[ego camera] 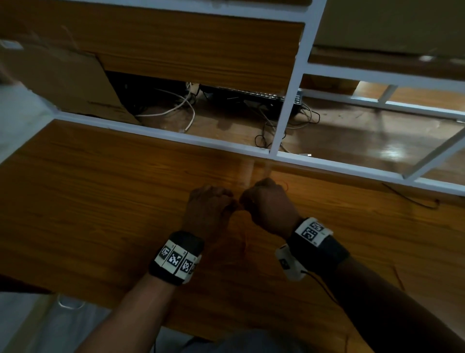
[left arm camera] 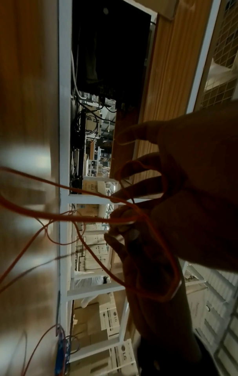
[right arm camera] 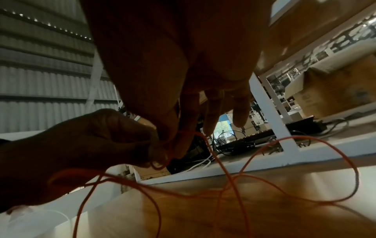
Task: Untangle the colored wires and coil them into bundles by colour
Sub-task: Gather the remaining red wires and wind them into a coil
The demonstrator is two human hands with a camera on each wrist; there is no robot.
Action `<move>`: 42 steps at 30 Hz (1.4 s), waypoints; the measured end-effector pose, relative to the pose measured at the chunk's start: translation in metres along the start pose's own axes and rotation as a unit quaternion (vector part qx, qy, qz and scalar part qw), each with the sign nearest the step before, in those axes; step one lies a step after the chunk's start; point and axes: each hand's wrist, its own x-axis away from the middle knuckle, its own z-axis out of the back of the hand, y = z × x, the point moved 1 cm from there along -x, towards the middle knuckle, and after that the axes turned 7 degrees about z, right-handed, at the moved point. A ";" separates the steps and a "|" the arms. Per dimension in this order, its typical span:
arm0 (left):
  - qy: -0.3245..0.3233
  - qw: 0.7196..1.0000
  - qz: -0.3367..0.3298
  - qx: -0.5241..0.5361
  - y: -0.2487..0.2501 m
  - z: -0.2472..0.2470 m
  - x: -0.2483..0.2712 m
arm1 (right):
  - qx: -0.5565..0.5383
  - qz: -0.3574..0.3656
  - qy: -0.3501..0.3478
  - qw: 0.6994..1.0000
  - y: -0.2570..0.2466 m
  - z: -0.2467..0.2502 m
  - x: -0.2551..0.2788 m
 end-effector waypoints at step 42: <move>-0.215 0.800 0.221 0.515 0.025 0.019 -0.046 | 0.022 -0.019 0.122 0.992 0.030 0.020 0.038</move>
